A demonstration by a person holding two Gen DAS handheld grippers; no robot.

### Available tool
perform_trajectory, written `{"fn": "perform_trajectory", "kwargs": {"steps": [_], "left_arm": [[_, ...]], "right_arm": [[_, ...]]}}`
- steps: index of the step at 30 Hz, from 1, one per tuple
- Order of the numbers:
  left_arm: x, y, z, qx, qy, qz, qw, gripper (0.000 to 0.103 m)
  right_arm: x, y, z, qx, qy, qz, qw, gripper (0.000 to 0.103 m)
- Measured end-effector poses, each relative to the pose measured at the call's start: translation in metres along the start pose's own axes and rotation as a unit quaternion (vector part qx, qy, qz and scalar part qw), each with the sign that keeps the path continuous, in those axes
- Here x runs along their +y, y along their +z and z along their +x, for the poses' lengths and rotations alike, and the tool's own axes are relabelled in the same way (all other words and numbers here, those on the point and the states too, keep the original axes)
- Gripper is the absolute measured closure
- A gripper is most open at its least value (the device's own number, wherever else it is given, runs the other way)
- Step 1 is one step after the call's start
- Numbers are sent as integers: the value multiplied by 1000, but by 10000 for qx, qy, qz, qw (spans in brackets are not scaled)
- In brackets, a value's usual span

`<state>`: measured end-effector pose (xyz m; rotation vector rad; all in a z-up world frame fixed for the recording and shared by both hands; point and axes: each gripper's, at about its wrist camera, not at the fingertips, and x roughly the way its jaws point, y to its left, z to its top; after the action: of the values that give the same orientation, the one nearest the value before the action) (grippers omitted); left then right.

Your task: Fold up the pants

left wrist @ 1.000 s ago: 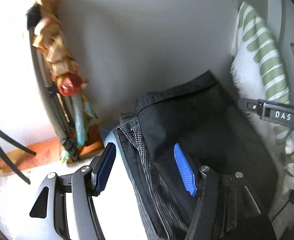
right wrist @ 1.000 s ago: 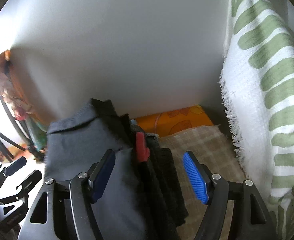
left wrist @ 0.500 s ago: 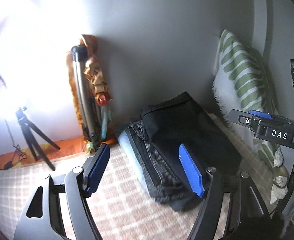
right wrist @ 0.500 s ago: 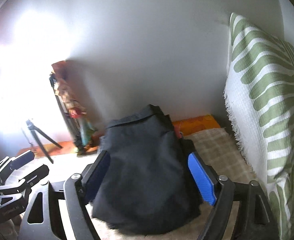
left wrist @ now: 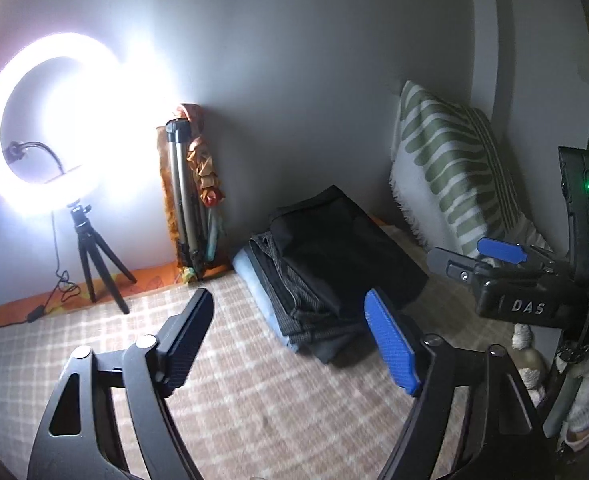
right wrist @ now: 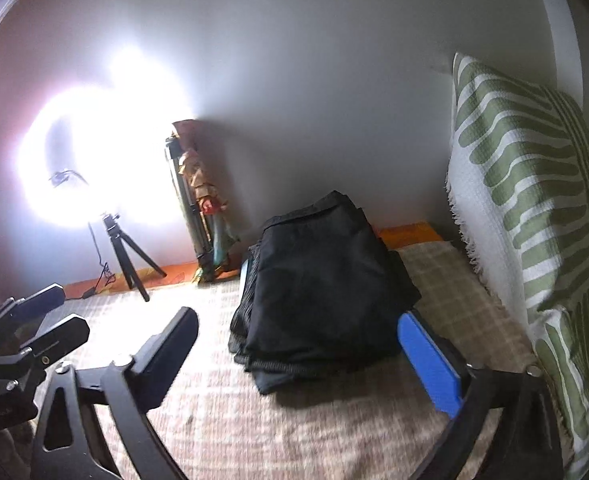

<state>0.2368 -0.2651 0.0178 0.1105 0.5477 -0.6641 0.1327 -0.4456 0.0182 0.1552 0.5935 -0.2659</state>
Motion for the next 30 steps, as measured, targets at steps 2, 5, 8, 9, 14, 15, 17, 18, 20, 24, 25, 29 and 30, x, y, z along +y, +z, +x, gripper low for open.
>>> {"fn": "perform_trajectory", "kwargs": {"steps": [2,5,8,9,14,15,17,18,20,24,25,29,30], "left_arm": [[-2,-8,-11,-28,-5,7,10000,22],[-3,-21,-25,-26,-32,-10,10000,21],[-6,-31,-37,-52,9,2,10000,21],[-6,-36,-41,-50,19,3,10000,21],[0,-51,-56,-107,17,-159,9998,21],[2,-54,-59,-126,39,-175,9998,21],[5,-61,-60,-103,79,-152,9998,21],[6,-64,-60,-67,89,-151,9998,21],[10,-70,-59,-21,111,-189,9998,21],[18,-82,-56,138,193,-317,9992,21],[19,-84,-56,153,220,-310,9992,21],[21,-90,-56,126,512,-164,9985,21],[21,-92,-54,133,584,-135,9981,21]], "right_arm": [[4,-10,-7,-11,-31,-52,10000,0],[11,-25,-17,-21,-63,-107,9999,0],[18,-40,-25,-30,-94,-131,9999,0],[20,-44,-27,-28,-86,-121,9999,0],[29,-59,-36,-117,-107,-100,9998,0],[32,-62,-38,-152,-128,-126,9997,0],[36,-65,-39,-167,-126,-154,9997,0],[39,-66,-39,-162,-97,-175,9997,0],[45,-69,-40,-191,-101,-255,9994,0],[56,-75,-43,-294,-149,-436,9985,0],[57,-77,-43,-303,-133,-436,9985,0],[61,-81,-43,-297,-50,-395,9988,0],[63,-82,-43,-311,-61,-413,9986,0]]}}
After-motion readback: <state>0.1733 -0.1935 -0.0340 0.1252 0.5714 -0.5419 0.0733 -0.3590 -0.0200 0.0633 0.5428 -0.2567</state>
